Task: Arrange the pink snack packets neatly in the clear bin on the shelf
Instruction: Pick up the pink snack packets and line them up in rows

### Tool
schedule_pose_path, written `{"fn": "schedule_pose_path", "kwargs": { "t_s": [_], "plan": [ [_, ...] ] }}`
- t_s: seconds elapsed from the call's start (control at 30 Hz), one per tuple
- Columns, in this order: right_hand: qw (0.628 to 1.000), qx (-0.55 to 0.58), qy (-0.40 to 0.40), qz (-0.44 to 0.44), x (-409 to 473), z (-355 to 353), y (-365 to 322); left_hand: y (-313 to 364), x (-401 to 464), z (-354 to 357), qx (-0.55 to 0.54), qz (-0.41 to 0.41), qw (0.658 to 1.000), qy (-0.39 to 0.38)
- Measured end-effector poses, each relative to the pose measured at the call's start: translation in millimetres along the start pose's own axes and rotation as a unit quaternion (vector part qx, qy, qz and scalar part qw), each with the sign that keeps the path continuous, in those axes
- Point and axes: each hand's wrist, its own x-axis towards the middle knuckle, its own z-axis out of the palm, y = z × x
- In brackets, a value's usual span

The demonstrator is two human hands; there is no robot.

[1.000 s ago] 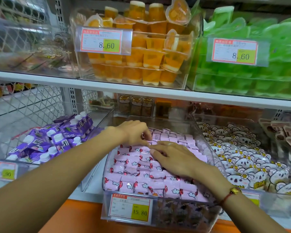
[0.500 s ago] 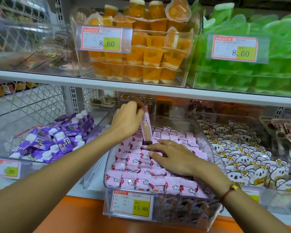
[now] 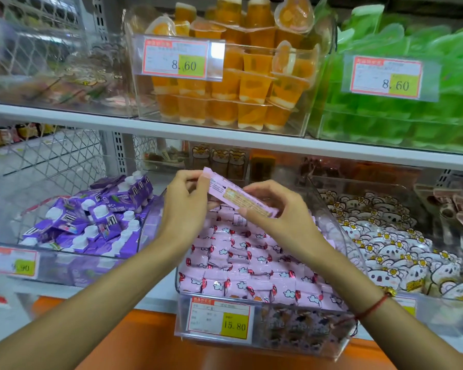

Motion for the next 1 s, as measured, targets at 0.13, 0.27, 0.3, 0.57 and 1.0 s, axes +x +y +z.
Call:
{"fn": "schedule_pose_path", "kwargs": {
  "t_s": [0.13,0.27,0.3,0.57,1.0],
  "plan": [
    [0.986,0.116,0.040,0.111,2.6,-3.8,-0.9,-0.6,2.8,-15.7,0.240,0.149,0.950,-0.134],
    [0.914,0.307,0.028,0.264,5.1,-7.3,-6.6,1.8,-1.7,-22.0,0.451,0.299,0.811,-0.223],
    [0.901,0.329,0.013,0.282,4.5,-7.6,-7.5,2.0,-1.3,-23.3,0.469,0.314,0.799,-0.209],
    [0.888,0.364,-0.042,0.278,6.5,-12.2,-5.9,-1.6,-1.2,-21.6,0.364,0.227,0.886,-0.174],
    [0.912,0.278,0.207,0.219,11.2,-2.7,7.9,-16.7,-17.2,-52.0,0.335,0.165,0.924,-0.087]
  ]
}}
